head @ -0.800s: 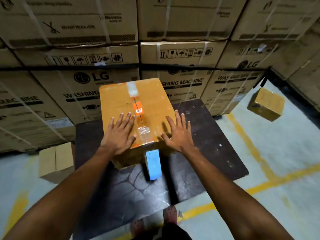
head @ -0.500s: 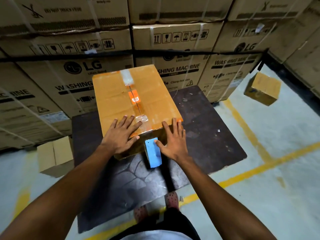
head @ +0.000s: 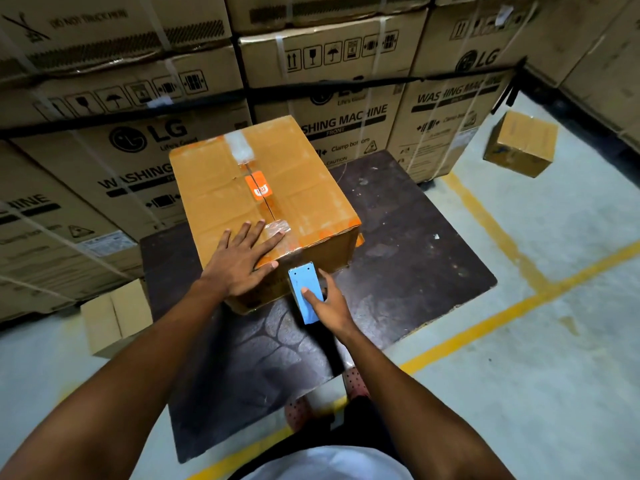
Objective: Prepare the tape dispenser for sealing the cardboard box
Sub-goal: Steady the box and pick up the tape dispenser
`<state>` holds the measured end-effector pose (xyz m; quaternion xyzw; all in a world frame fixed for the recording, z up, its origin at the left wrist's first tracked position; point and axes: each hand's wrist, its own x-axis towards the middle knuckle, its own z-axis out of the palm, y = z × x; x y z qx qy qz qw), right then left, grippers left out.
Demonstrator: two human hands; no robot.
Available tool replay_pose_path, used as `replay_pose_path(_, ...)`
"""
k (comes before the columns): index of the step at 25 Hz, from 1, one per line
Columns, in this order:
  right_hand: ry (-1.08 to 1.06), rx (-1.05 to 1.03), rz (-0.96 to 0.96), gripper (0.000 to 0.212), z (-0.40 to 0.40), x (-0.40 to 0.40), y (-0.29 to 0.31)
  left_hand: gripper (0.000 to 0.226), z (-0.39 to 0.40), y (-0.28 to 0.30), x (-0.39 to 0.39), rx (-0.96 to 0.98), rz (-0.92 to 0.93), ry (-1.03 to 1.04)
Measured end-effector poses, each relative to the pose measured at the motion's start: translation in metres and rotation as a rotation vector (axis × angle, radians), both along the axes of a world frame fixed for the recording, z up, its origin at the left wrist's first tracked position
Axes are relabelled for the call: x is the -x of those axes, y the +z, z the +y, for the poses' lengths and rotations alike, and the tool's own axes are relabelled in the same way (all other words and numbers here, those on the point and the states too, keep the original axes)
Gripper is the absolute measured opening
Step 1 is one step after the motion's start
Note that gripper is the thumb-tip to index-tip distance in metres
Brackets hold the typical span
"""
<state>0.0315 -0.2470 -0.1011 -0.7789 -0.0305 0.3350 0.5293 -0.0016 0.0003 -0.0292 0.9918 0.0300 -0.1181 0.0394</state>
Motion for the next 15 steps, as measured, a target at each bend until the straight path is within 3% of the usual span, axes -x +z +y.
replay_pose_path(6, 0.021, 0.003, -0.106, 0.05, -0.009, 0.003, 0.006, 0.061, -0.005, 0.005, -0.012, 0.048, 0.044, 0.065)
replay_pose_path(15, -0.129, 0.05, -0.135, 0.05, 0.004, 0.014, 0.011, 0.063, -0.023, 0.0, -0.026, 0.057, 0.041, 0.191)
